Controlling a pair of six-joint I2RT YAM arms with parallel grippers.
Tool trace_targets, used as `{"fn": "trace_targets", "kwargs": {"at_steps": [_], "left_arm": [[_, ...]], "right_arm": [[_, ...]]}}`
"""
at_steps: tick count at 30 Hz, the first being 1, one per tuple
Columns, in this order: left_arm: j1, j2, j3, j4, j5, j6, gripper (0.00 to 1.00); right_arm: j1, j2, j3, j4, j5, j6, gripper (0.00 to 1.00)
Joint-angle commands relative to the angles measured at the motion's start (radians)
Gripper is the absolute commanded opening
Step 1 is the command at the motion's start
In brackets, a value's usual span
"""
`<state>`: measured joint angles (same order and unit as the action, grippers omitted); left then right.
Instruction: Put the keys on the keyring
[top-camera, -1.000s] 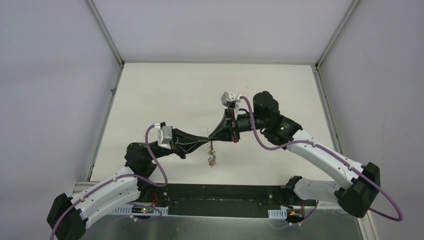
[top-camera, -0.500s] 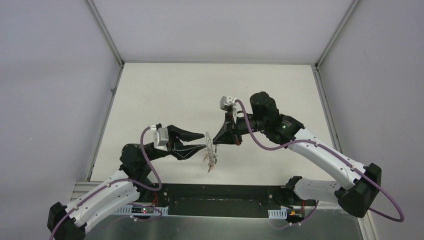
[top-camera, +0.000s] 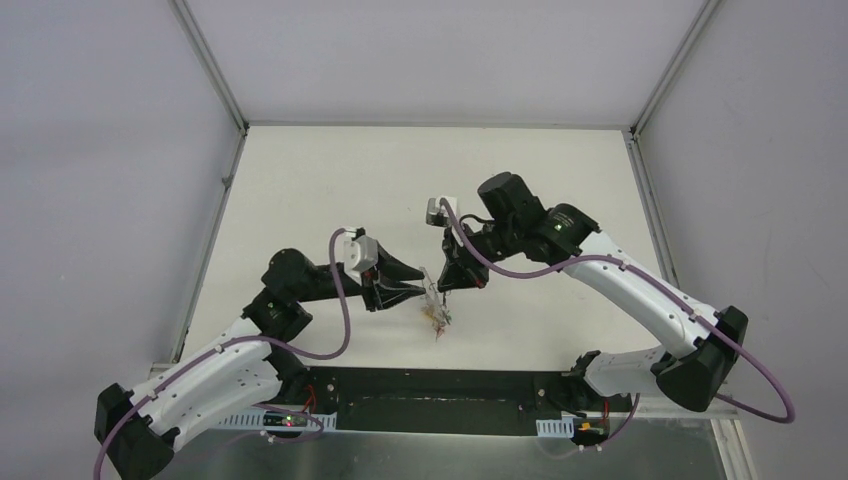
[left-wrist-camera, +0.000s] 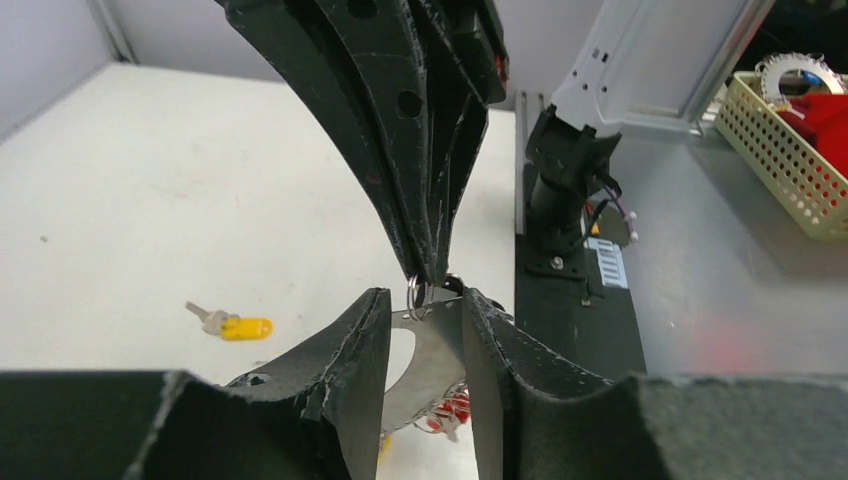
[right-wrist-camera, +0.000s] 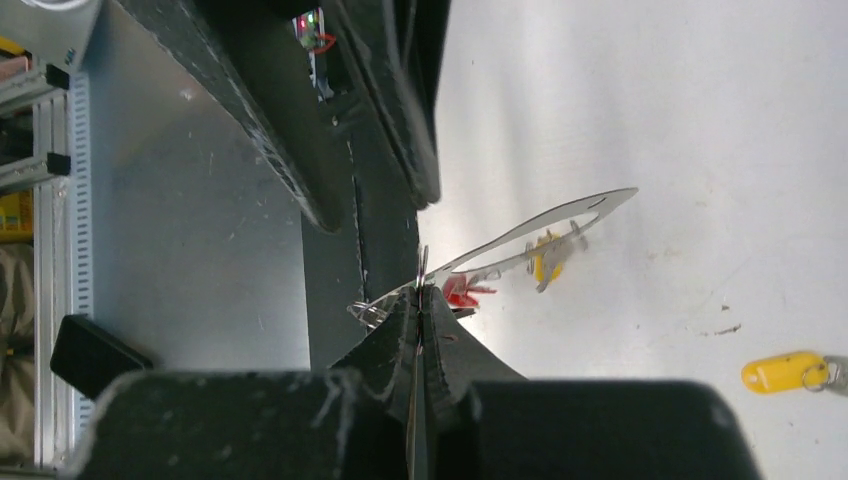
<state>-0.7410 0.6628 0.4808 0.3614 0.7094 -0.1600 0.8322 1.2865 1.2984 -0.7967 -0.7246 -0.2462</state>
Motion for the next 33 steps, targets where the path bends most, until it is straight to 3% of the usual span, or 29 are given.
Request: {"fn": "trace_targets", "kwargs": {"at_steps": [1,6,28,33], "left_arm": [[-0.01,0.084,0.073,-0.049,0.091,0.027,0.32],[-0.022,0.131,0.078,-0.047,0.099,0.025,0.31],[-0.104,0.201,0.058,-0.028,0.024,0.052,0.23],[-0.107,0.187,0.055,-0.035,-0.024,0.059,0.29]], "right_arm": [[0.022,0.039,0.106,-0.185,0.052,-0.097,0.0],[0.034,0.071,0.136,-0.239,0.066,-0.107,0.0],[0.048,0.071,0.111,-0.17,0.012,-0.069,0.0],[0.052,0.067,0.109,-0.164,0.001,-0.069,0.0]]}}
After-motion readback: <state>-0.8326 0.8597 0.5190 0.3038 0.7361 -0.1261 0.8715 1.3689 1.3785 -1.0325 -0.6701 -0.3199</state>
